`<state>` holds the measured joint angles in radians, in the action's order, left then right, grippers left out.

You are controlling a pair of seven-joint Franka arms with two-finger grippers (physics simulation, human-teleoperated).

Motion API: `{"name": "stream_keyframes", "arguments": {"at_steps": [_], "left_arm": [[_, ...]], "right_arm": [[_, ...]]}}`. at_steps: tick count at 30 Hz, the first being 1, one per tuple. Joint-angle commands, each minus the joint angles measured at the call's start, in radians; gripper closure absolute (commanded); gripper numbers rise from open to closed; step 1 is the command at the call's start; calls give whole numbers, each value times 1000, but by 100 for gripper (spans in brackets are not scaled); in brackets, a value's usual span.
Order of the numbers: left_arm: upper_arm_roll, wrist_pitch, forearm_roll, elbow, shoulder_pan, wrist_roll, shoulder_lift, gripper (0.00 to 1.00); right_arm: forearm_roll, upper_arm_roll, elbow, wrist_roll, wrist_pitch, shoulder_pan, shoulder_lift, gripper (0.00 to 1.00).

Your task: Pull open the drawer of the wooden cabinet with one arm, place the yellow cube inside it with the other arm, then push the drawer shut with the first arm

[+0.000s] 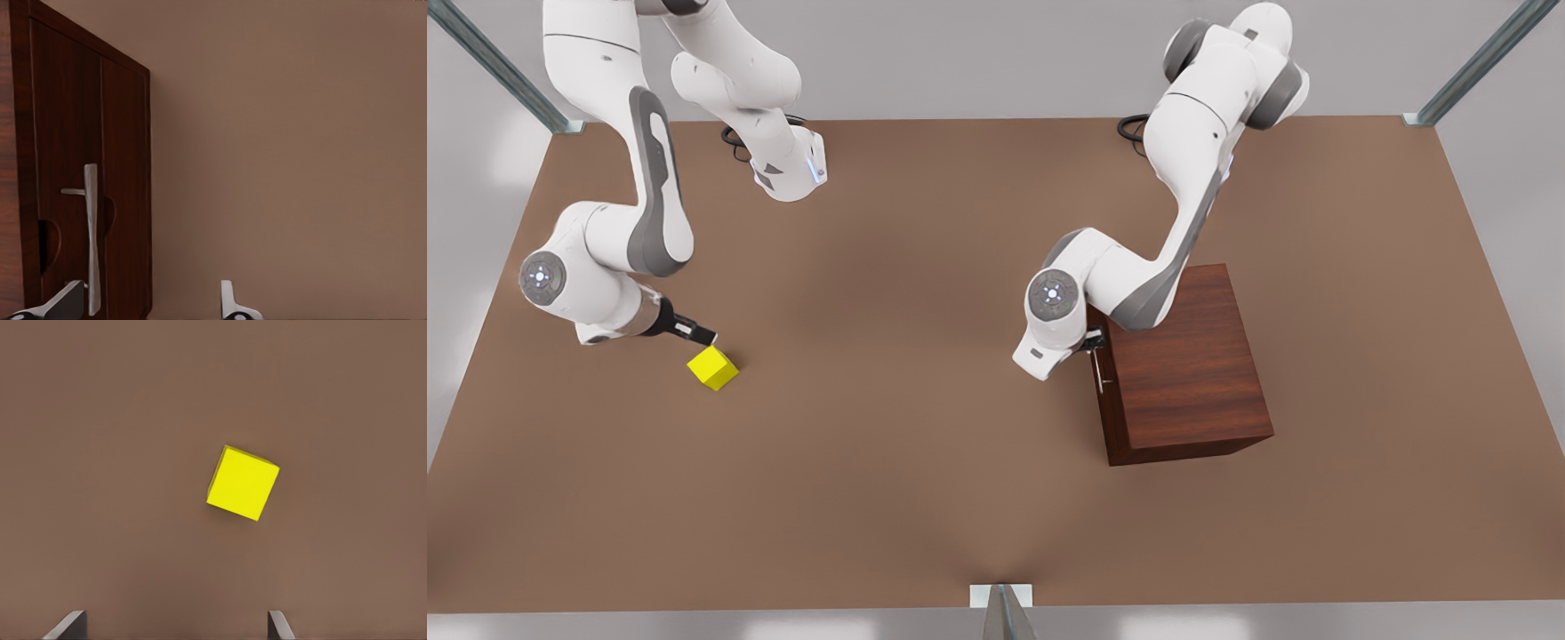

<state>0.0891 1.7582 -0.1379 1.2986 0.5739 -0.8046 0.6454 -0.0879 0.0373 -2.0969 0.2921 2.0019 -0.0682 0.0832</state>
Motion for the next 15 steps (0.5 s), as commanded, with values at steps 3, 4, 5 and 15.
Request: {"name": "stream_keyframes", "arguments": {"at_steps": [3, 4, 5, 15], "left_arm": [[0, 4, -80, 27, 1, -415, 11, 0], [0, 7, -97, 34, 0, -401, 14, 0], [0, 7, -97, 36, 0, -390, 14, 0], [0, -2, -143, 56, 8, -280, 36, 0]], "right_arm": [[-13, 3, -89, 226, 258, -19, 6, 0], [-13, 3, -111, 226, 291, -19, 6, 0], [-13, 3, -118, 229, 307, -19, 7, 0], [-12, 3, -155, 248, 451, -16, 116, 0]]}}
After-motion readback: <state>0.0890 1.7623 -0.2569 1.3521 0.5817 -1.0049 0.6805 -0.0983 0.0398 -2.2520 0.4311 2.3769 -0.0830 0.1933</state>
